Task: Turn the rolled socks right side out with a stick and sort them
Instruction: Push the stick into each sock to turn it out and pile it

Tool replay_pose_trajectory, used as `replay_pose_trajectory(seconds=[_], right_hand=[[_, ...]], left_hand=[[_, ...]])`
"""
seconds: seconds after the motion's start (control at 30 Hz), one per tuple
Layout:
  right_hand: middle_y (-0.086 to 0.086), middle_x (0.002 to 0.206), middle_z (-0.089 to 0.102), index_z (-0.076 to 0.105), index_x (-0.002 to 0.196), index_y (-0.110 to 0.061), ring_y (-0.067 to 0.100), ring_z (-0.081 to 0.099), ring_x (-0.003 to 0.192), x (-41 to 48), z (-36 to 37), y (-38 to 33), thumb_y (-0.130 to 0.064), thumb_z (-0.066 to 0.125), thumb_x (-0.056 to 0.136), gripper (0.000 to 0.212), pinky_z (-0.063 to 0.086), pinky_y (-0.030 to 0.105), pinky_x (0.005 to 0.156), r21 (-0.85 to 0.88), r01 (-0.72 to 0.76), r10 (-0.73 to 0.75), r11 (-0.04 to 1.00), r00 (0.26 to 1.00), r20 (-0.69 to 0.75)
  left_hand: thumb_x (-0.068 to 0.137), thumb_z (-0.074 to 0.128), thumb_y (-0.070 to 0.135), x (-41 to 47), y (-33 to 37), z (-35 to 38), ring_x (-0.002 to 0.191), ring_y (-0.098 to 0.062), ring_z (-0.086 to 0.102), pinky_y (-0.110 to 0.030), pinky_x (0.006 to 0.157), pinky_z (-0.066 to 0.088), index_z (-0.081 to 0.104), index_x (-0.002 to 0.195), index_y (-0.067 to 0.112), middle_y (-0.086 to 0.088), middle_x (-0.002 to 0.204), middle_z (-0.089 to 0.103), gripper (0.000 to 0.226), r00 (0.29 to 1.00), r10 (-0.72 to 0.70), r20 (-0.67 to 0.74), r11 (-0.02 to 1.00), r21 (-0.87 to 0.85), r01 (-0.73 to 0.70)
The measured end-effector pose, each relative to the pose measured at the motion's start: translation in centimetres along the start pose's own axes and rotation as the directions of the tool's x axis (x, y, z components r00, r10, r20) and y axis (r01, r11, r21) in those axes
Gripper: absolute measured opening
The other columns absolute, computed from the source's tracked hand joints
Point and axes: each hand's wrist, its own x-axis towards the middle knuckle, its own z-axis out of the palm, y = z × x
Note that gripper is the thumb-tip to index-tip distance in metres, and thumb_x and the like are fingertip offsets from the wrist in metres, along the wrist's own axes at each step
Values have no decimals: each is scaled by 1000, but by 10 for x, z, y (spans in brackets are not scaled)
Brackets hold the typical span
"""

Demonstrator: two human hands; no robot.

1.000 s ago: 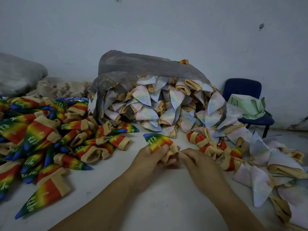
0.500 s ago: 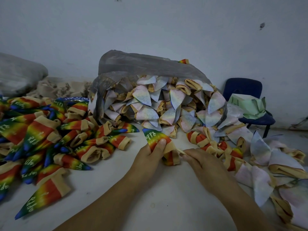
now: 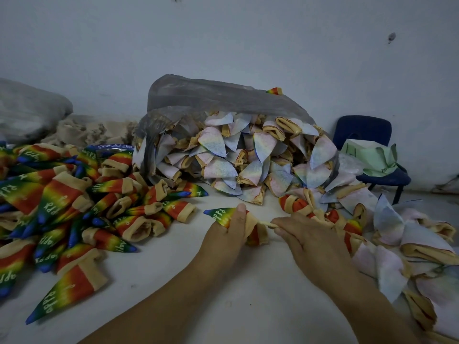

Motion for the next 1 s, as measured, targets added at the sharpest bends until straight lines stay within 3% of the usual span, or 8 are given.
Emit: replay_pose_trajectory(seconds=[0.1,0.2,0.4,0.47,0.6,0.8,0.9,1.0], right_hand=[[-12,91,56,53,103,-39,4,52,78,-3,8,-6,-46,22,97,33,45,27,65,66,-37,37,997,999,12],[-16,72,49,42,85,-45,-1,45,67,-5,16,-11,-50,25,96,21,30,18,54,168,-68,67,983,998,11],[-16,65,50,55,93,-40,0,47,64,-7,27,-13,-58,27,92,33,32,23,52,243,-150,156,958,988,-8],[-14,66,52,55,92,-40,0,49,65,-6,27,-13,-58,27,92,34,32,22,51,245,-141,147,959,989,-6],[-16,73,53,54,89,-40,3,50,71,-2,29,-10,-54,30,95,28,31,22,54,278,-125,130,952,992,-1],[-13,80,56,54,86,-39,2,51,76,2,34,0,-48,37,95,22,42,26,62,362,-139,171,922,983,-58],[-11,84,54,55,85,-35,3,50,77,2,30,9,-43,43,95,17,45,31,67,330,-179,211,927,976,-63],[-9,78,51,55,79,-28,4,48,72,2,24,19,-43,47,92,22,42,31,64,219,-236,261,947,961,-93]], left_hand=[[91,30,70,3,0,1,54,-7,50,-22,49,34,54,67,23,4,57,50,58,1000,4,-22,999,48,-3],[91,32,70,4,0,1,40,-1,48,-16,39,34,54,64,17,6,50,47,63,999,-6,-48,999,42,8],[68,26,84,2,-1,-1,37,1,46,-12,42,34,56,63,16,3,52,51,75,995,93,-28,996,16,-93],[68,29,81,1,-1,-4,40,1,47,-13,49,37,56,61,19,9,48,51,68,992,125,-11,992,-17,-125],[68,31,81,3,-2,-11,41,-1,41,-12,43,30,51,58,18,11,45,41,66,983,183,26,983,-5,-183],[93,51,51,8,-3,-15,70,12,61,-4,58,43,68,92,32,27,74,68,25,974,219,52,948,-246,-200],[98,56,40,12,-6,-23,50,-6,52,-17,48,41,72,74,36,8,56,58,29,989,145,36,908,-403,-119],[98,58,33,16,-7,-29,45,-8,39,-23,47,30,69,68,33,3,53,45,32,997,75,-29,813,-577,-78]])
